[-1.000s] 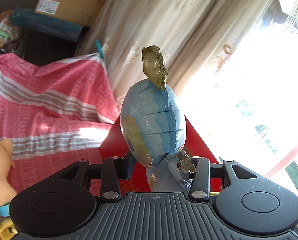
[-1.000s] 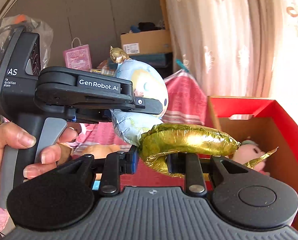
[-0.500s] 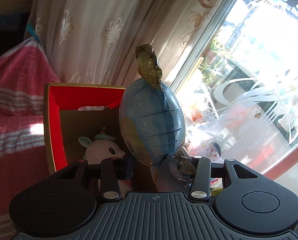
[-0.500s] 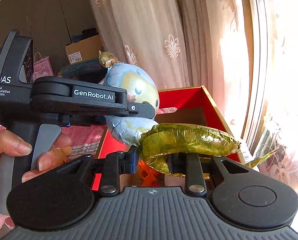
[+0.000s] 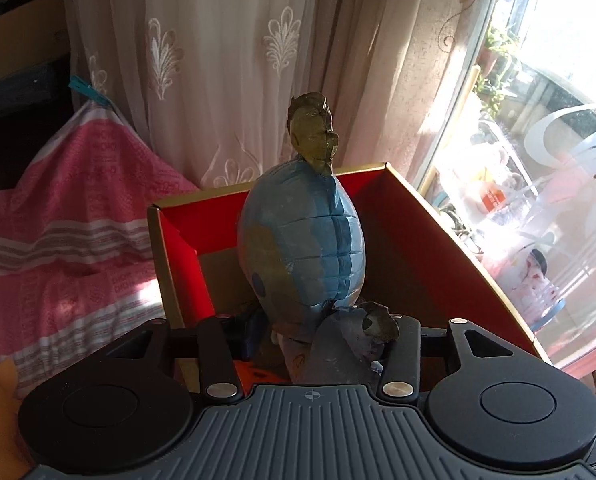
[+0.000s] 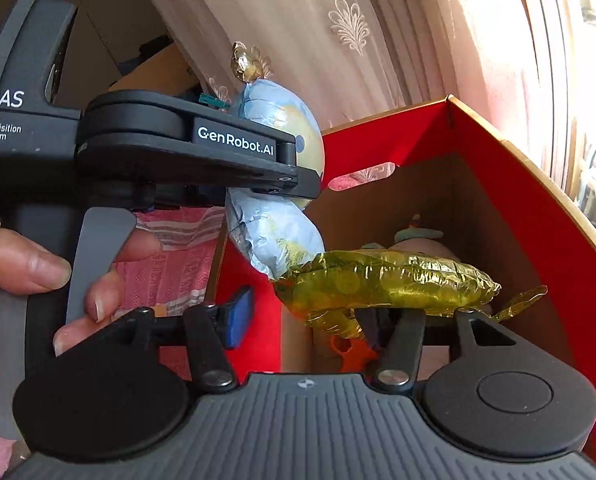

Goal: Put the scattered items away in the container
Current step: 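Open both grippers to drop the balloons into the box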

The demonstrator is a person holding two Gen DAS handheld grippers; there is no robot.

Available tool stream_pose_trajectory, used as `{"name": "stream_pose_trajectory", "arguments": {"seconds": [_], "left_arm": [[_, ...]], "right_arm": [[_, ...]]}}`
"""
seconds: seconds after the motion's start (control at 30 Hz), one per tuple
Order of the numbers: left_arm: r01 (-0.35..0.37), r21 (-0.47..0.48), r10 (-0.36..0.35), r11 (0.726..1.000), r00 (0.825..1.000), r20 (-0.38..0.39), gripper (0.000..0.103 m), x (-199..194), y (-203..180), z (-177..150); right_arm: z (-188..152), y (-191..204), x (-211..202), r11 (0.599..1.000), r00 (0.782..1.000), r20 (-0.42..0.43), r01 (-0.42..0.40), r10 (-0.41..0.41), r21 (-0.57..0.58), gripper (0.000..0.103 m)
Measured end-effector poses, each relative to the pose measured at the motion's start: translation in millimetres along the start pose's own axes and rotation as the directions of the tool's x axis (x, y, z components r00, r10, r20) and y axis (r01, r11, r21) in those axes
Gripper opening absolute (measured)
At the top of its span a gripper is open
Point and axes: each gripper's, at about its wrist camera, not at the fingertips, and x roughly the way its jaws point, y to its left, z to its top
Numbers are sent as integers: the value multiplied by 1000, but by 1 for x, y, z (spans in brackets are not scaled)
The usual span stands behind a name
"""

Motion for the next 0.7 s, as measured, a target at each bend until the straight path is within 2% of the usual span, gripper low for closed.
{"name": "stream_pose_trajectory", "arguments": {"seconds": [0.03,0.07,0.1,0.17,0.4,0.7], "left_arm": [[-13,3,13,1000,1000,-4,80,3,2,0],[-30,9,30,1000,1000,1,91,5,4,0],[-41,16,41,999,999,13,96,5,4,0],[-48,36,48,998,999,24,100,6,4,2],[-3,57,3,998,1000,1,102,16,-4,0],[15,103,-11,995,999,-37,103,20,-17,-15]], "right_arm": [[-2,1,6,1000,1000,-17,17,-17,-7,83],[-4,0,11,999,999,-32,39,-40,-13,86],[-6,-1,15,998,997,-45,57,-57,-15,86],[-11,-7,15,997,995,-65,74,-74,-1,90],[-22,-17,4,993,992,-77,109,-105,55,94],[-32,-16,-2,985,986,-99,146,-136,95,95]]}}
